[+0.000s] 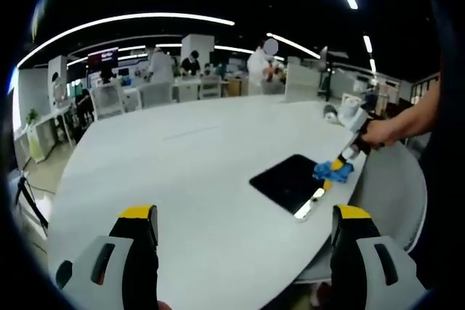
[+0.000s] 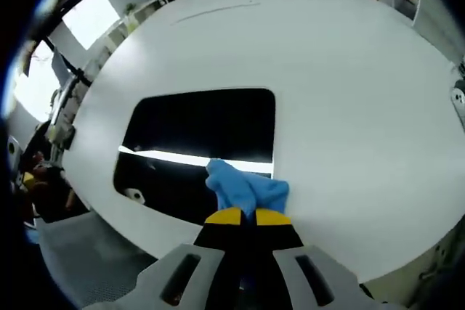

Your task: Wipe the mirror surface with the cleaning cloth until all visible marks leave the cleaned area.

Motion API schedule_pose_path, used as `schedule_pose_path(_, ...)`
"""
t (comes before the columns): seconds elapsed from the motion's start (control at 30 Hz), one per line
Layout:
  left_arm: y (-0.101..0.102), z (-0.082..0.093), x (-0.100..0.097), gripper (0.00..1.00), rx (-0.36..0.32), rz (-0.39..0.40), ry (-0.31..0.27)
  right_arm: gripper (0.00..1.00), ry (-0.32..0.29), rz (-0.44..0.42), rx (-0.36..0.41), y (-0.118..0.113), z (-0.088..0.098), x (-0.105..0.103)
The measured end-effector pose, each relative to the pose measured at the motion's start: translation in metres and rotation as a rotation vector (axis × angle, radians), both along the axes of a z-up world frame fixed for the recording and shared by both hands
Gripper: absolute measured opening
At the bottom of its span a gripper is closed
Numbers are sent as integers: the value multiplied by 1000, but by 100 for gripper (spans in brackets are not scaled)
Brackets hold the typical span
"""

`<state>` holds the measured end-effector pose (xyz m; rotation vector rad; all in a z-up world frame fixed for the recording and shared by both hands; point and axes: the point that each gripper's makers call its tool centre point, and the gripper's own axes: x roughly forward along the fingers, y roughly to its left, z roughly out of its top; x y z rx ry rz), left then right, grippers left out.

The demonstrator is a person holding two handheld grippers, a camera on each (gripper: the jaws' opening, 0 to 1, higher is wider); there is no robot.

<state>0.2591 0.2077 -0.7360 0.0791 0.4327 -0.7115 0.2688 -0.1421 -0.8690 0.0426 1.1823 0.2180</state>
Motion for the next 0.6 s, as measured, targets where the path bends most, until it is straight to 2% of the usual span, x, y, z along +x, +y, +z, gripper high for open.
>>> schedule_pose_path(0.2, 11, 0, 6, 100, -7, 18, -8, 0, 5, -30, 8, 3, 0, 0)
schedule_pose_path(0.27, 11, 1, 8, 100, -12, 19, -10, 0, -3, -11, -27, 5, 0, 0)
schedule_pose_path(0.37, 13, -2, 10, 100, -16, 17, -2, 0, -3, -23, -25, 9, 0, 1)
schedule_pose_path(0.4, 13, -2, 10, 100, -17, 16, 0, 0, -2, -28, -4, 12, 0, 1)
schedule_pose_path(0.6, 14, 0, 12, 100, -19, 11, 1, 0, 2, -17, 9, 35, 1, 3)
